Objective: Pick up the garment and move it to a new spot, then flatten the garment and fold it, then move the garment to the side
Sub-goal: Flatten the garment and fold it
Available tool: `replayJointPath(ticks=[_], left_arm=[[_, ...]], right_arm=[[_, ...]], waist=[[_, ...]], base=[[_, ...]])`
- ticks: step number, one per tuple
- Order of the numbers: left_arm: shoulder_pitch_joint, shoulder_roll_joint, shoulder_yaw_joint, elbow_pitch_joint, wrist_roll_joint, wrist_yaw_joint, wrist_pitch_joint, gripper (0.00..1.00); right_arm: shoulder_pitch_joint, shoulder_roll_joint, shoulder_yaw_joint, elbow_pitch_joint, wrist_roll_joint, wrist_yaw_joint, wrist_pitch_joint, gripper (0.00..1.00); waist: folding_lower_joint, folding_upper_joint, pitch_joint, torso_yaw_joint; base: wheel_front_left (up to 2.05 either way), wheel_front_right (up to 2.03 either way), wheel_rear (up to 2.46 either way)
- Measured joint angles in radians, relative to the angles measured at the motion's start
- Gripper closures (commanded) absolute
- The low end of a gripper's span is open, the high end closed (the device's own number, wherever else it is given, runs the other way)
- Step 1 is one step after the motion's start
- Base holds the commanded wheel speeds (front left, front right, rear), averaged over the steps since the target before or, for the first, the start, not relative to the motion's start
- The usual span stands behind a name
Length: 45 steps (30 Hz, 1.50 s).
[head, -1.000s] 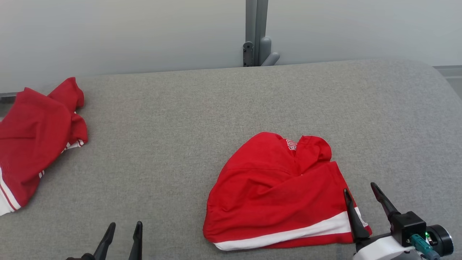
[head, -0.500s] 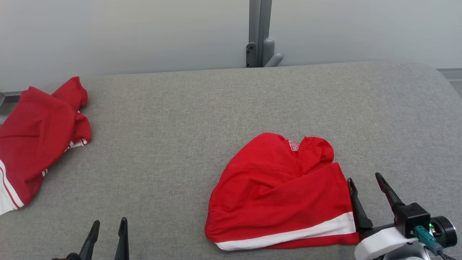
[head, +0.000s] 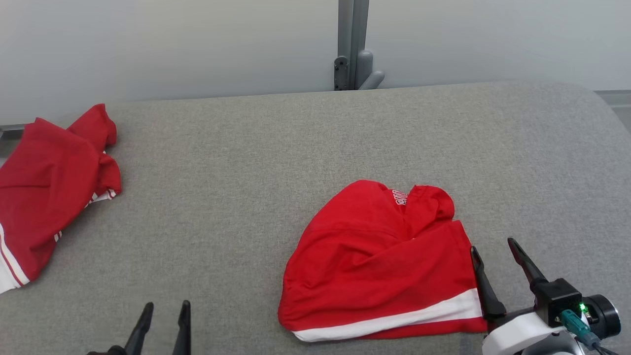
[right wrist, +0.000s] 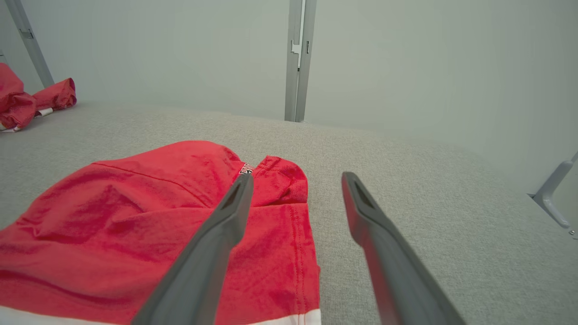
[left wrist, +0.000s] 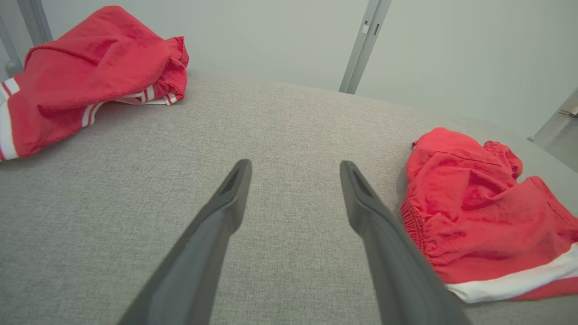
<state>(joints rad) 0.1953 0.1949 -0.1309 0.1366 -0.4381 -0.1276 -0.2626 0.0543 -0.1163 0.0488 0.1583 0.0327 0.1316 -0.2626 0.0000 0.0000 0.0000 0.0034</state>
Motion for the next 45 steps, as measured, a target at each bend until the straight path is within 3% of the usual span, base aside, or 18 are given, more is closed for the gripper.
replayJointPath(ticks=[11,25,34,35,36,37,38,39,45], left_arm=[[-0.065,0.088,-0.358,0.071,-0.166,0.0,0.071,0.0],[-0.239,0.146,-0.613,0.184,-0.314,0.0,0.088,0.0],[-0.31,0.168,-0.69,0.252,-0.369,0.0,0.04,0.0],[-0.316,0.169,-0.7,0.254,-0.374,0.0,0.037,0.06],[-0.322,0.171,-0.709,0.256,-0.378,0.0,0.035,0.45],[-0.328,0.174,-0.718,0.259,-0.381,0.0,0.032,0.58],[-0.333,0.176,-0.727,0.261,-0.384,0.0,0.032,0.87],[-0.339,0.178,-0.737,0.263,-0.389,0.0,0.029,1.0],[-0.359,0.188,-0.768,0.267,-0.408,0.0,0.015,1.0]], right_arm=[[-0.02,-0.105,0.068,0.132,0.035,0.0,0.0,0.0],[-0.072,-0.102,0.081,0.134,0.046,0.0,0.0,0.0],[-0.08,-0.093,0.072,0.125,0.046,0.0,0.0,0.0],[-0.08,-0.092,0.072,0.123,0.046,0.0,0.0,0.0],[-0.08,-0.089,0.071,0.123,0.045,0.0,0.0,0.0],[-0.08,-0.086,0.071,0.122,0.045,0.0,0.0,0.0],[-0.08,-0.083,0.072,0.122,0.045,0.0,0.0,0.0],[-0.08,-0.081,0.072,0.121,0.044,0.0,0.0,0.0],[-0.081,-0.079,0.112,0.124,0.047,0.0,0.0,0.0]], waist=[[0.0,0.0,0.04,-0.027],[0.0,0.0,0.125,-0.088],[0.0,0.0,0.162,-0.136],[0.0,0.0,0.165,-0.139],[0.0,0.0,0.168,-0.142],[0.0,0.0,0.17,-0.144],[0.0,0.0,0.172,-0.145],[0.0,0.0,0.173,-0.146],[0.0,0.0,0.175,-0.142]], base=[[0.0,0.0,0.0],[0.0,0.0,0.0],[0.0,0.0,0.0],[0.0,0.0,0.0],[0.0,0.0,0.0],[0.0,0.0,0.0],[0.0,0.0,0.0],[0.0,0.0,0.0],[0.0,0.0,0.0]])
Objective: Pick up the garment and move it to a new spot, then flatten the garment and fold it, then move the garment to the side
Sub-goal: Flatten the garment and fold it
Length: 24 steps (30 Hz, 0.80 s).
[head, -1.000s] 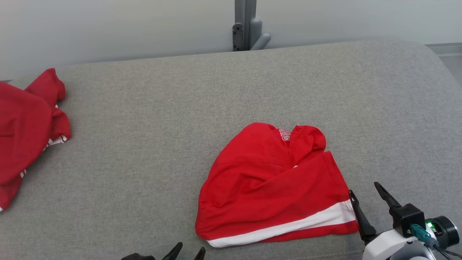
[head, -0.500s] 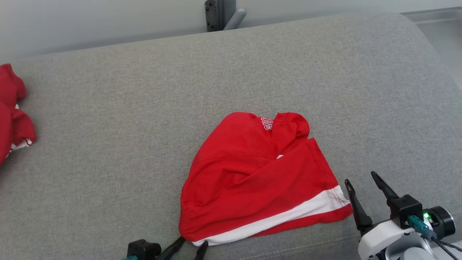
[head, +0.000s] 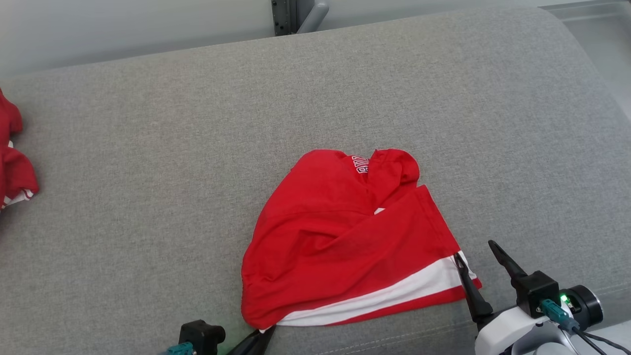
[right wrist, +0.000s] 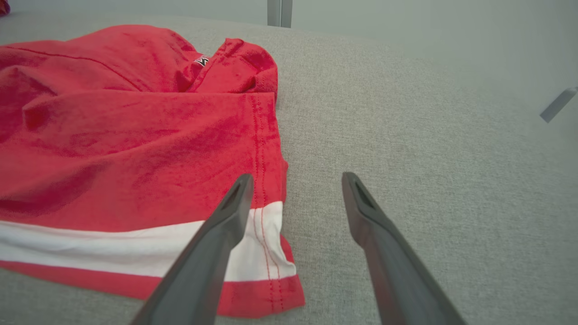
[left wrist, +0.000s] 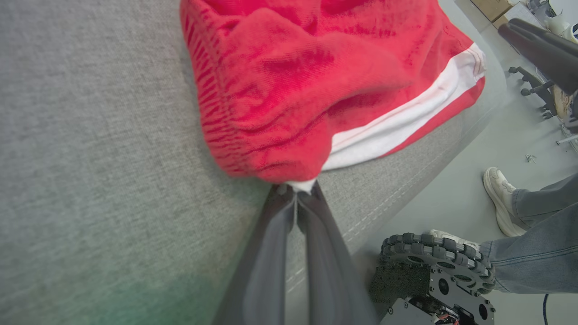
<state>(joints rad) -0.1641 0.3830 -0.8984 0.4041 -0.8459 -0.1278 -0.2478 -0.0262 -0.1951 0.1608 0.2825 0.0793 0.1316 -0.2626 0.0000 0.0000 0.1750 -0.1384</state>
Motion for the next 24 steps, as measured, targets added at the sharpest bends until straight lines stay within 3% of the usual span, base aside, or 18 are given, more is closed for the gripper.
replayJointPath(ticks=[11,20,21,24], left_arm=[[-0.02,0.008,-0.014,0.006,-0.014,0.0,-0.01,1.0],[-0.027,0.008,-0.006,0.011,-0.012,0.0,-0.013,0.98],[-0.027,0.008,-0.002,0.011,-0.012,0.0,-0.013,0.97],[-0.027,0.008,0.009,0.01,-0.006,0.0,-0.013,0.97]], right_arm=[[-0.028,-0.008,0.088,0.124,0.061,0.0,0.006,0.0],[-0.046,-0.015,0.107,0.152,0.079,0.0,0.004,0.0],[-0.046,-0.015,0.108,0.153,0.079,0.0,0.004,0.07],[-0.046,-0.011,0.114,0.154,0.079,0.0,0.004,0.16]], waist=[[0.0,0.0001,0.006,0.016],[0.0,0.0,0.012,0.021],[0.0,0.0,0.013,0.02],[0.0,0.0,0.014,0.018]], base=[[0.0,0.0,0.0],[0.0,0.0,0.0],[0.0,0.0,0.0],[0.0,0.0,0.0]])
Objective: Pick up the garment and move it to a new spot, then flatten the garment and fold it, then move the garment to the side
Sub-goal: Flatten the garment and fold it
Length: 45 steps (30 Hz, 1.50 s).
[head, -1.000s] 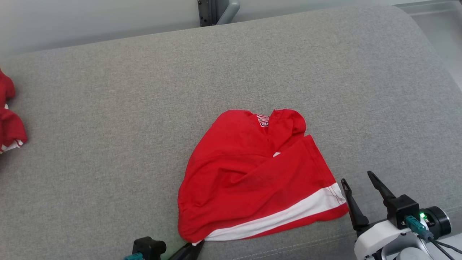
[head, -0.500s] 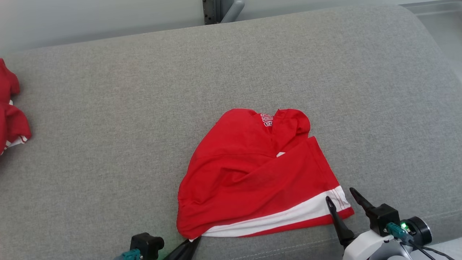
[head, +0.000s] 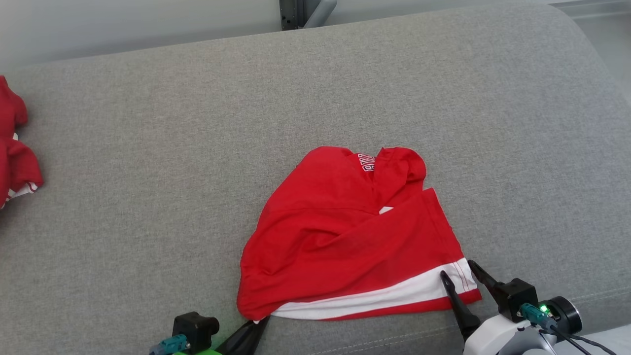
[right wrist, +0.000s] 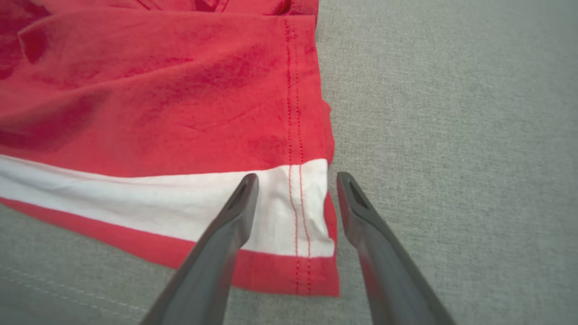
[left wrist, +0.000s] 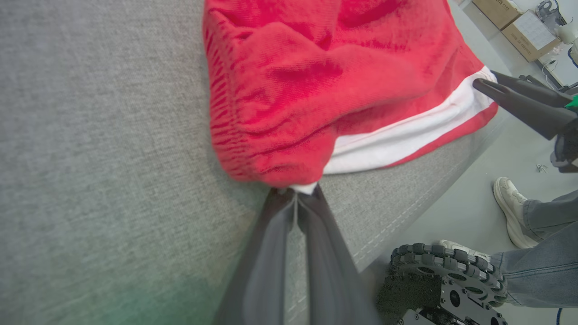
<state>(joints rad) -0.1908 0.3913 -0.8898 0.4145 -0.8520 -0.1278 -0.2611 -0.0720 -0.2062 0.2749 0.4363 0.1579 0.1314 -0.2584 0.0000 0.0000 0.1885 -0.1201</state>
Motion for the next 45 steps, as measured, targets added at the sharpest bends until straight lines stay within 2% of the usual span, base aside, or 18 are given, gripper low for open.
replayJointPath(ticks=[5,6,9,15,17,18,19,22,25,30,32,37,45], left_arm=[[0.0,0.0,0.008,-0.004,0.008,0.0,0.0,0.99],[0.0,0.0,0.01,-0.005,0.008,0.0,0.0,0.99],[0.001,0.0,0.012,-0.006,0.01,0.0,0.0,0.99],[0.001,0.0,0.014,-0.009,0.018,0.0,0.0,1.0],[0.001,0.0,0.014,-0.009,0.019,0.0,0.0,1.0],[0.001,0.0,0.014,-0.01,0.019,0.0,0.0,1.0],[0.001,0.001,0.013,-0.011,0.018,0.0,0.0,1.0],[0.003,0.012,0.009,-0.02,0.013,0.0,0.0,1.0],[0.011,0.038,0.003,-0.041,-0.015,0.0,0.005,1.0],[0.036,0.116,0.02,-0.167,-0.05,0.002,0.041,1.0],[0.043,0.135,0.026,-0.21,-0.064,0.006,0.05,1.0],[0.091,0.241,0.069,-0.463,-0.095,0.072,0.094,1.0],[0.163,0.367,0.15,-0.826,-0.145,0.183,0.114,1.0]], right_arm=[[0.002,0.007,0.013,0.0,-0.001,0.0,-0.002,0.31],[0.003,0.009,0.016,0.0,0.0,0.0,-0.003,0.4],[0.006,0.012,0.029,0.003,0.004,0.0,-0.003,0.54],[0.006,0.012,0.037,0.014,0.016,0.0,-0.003,0.67],[0.004,0.012,0.038,0.017,0.019,0.0,-0.003,0.81],[0.003,0.011,0.039,0.017,0.023,0.0,-0.003,0.95],[0.001,0.009,0.04,0.017,0.026,0.0,-0.003,1.0],[-0.001,0.002,0.045,0.005,0.059,0.0,-0.003,1.0],[0.003,0.002,0.058,-0.052,0.178,0.0,0.009,1.0],[0.034,-0.099,0.078,-0.241,0.354,0.0,0.092,1.0],[0.046,-0.121,0.073,-0.29,0.383,0.0,0.11,1.0],[0.107,-0.207,0.008,-0.509,0.483,0.0,0.185,1.0],[0.192,-0.214,-0.098,-0.754,0.625,0.0,0.223,1.0]], waist=[[0.0,0.0001,0.005,-0.002],[0.0,0.0,0.006,-0.003],[0.0,0.0,0.008,-0.004],[0.0,0.0,0.009,-0.003],[0.0,0.0,0.009,-0.002],[0.0,0.0,0.008,-0.002],[0.0,0.0,0.007,-0.002],[0.0,0.0,0.001,-0.001],[0.0,0.0,-0.009,0.0],[0.0,0.0,-0.027,-0.001],[0.0,0.0001,-0.03,-0.001],[0.0,0.0001,-0.035,-0.002],[0.0,0.0,-0.029,-0.004]], base=[[0.0,0.0,0.0],[0.0,0.0,0.0],[0.0,0.0,0.0],[0.0,0.0,0.0],[0.0,0.0,0.0],[0.0,0.0,0.0],[0.0,0.0,0.0],[0.0,0.0,0.0],[0.0,0.0,0.0],[0.0,0.0,0.0],[0.0,0.0,0.0],[0.0,0.0,0.0],[0.0,0.0,0.0]])
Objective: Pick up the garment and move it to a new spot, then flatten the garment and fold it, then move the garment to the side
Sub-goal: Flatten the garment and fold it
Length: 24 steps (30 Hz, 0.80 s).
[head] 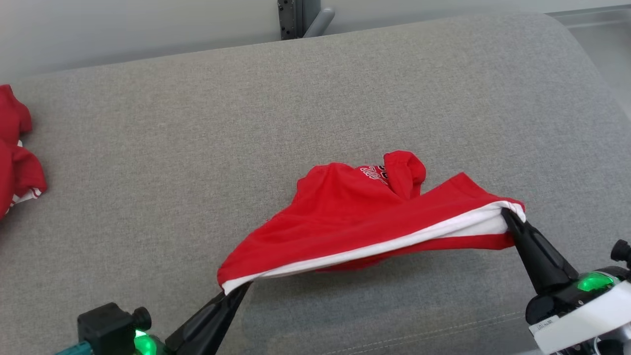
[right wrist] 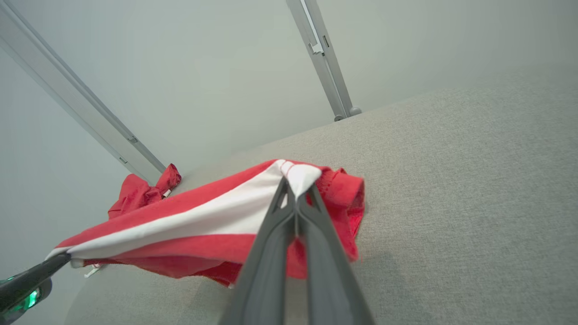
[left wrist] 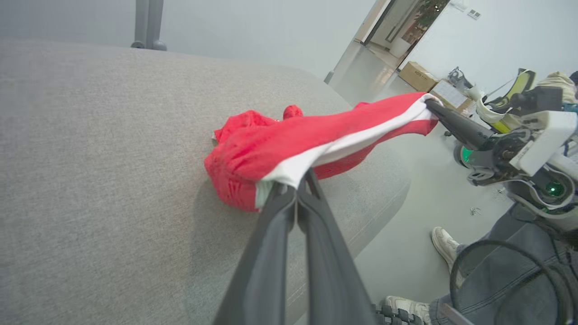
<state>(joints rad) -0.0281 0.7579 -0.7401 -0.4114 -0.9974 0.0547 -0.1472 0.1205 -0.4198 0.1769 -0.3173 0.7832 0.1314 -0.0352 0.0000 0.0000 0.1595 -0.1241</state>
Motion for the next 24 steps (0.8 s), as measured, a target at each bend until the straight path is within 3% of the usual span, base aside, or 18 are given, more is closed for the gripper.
replayJointPath(ticks=[7,12,15,20,24], left_arm=[[0.016,0.094,0.085,-0.227,-0.017,0.059,0.006,1.0],[-0.05,0.155,0.149,-0.298,-0.031,0.064,0.054,1.0],[-0.152,0.189,0.207,-0.308,-0.057,0.033,0.097,1.0],[-0.416,0.221,0.304,-0.202,-0.15,-0.07,0.202,1.0],[-0.742,0.157,0.327,0.032,-0.183,-0.128,0.298,1.0]], right_arm=[[0.049,-0.009,-0.1,-0.128,0.093,0.0,0.021,1.0],[0.01,-0.024,-0.128,-0.184,0.136,0.0,0.059,1.0],[-0.106,-0.051,-0.122,-0.201,0.16,0.0,0.119,1.0],[-0.447,-0.07,-0.057,-0.135,0.201,-0.001,0.267,1.0],[-0.849,-0.002,-0.019,0.067,0.119,0.0,0.353,1.0]], waist=[[0.0,0.0,0.022,0.005],[0.0,0.0,0.062,0.012],[0.0,0.0,0.103,0.017],[0.0,0.0,0.191,0.029],[0.0,0.0,0.276,0.042]], base=[[0.0,0.0,0.0],[0.0,0.0,0.0],[0.0,0.0,0.0],[0.0,0.0,0.0],[0.0,0.0,0.0]])
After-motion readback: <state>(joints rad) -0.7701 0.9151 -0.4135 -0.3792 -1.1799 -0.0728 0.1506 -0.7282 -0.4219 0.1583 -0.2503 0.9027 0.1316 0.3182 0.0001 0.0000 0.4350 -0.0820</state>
